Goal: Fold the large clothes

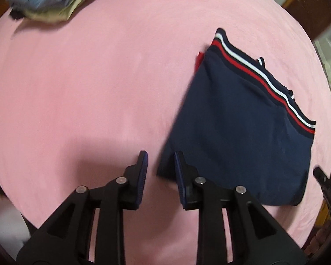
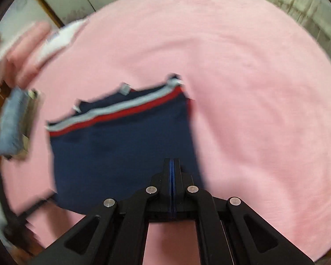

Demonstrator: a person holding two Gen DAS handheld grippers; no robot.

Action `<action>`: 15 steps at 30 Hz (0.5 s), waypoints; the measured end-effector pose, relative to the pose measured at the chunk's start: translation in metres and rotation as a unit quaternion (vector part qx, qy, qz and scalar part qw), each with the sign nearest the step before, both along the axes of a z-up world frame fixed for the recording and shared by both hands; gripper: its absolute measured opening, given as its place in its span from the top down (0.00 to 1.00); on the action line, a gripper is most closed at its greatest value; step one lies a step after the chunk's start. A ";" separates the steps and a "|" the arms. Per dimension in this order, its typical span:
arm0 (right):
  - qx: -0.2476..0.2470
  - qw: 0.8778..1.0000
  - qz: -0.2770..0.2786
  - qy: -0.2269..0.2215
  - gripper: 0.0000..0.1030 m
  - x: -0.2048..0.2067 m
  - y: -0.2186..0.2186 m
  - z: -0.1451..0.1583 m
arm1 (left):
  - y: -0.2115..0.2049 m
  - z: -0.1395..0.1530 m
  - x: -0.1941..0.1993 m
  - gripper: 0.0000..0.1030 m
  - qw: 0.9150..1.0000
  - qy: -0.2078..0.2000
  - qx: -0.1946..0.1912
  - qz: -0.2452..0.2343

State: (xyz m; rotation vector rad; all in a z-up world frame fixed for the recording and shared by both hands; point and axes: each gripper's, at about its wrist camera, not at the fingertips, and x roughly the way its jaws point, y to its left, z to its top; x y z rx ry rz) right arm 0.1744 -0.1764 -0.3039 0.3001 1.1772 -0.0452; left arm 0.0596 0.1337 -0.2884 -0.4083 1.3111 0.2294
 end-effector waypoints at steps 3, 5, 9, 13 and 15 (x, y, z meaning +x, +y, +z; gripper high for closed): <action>0.041 0.999 0.005 0.000 1.00 0.022 0.030 -0.003 | 0.001 -0.006 -0.017 0.79 1.000 0.011 -0.022 0.015; 0.030 0.999 0.028 0.010 1.00 0.044 0.058 -0.009 | 0.004 -0.010 -0.027 0.79 0.999 0.020 -0.040 0.021; 0.026 0.997 0.071 0.030 1.00 0.065 0.096 -0.028 | 0.008 -0.020 -0.039 0.79 0.998 0.031 -0.057 0.014; 0.011 0.993 0.071 0.089 1.00 0.075 0.128 -0.068 | 0.018 -0.027 -0.040 0.77 0.996 0.031 -0.081 0.034; 0.015 0.993 0.062 0.095 1.00 0.078 0.131 -0.077 | 0.027 -0.033 -0.043 0.67 0.993 0.025 -0.108 0.050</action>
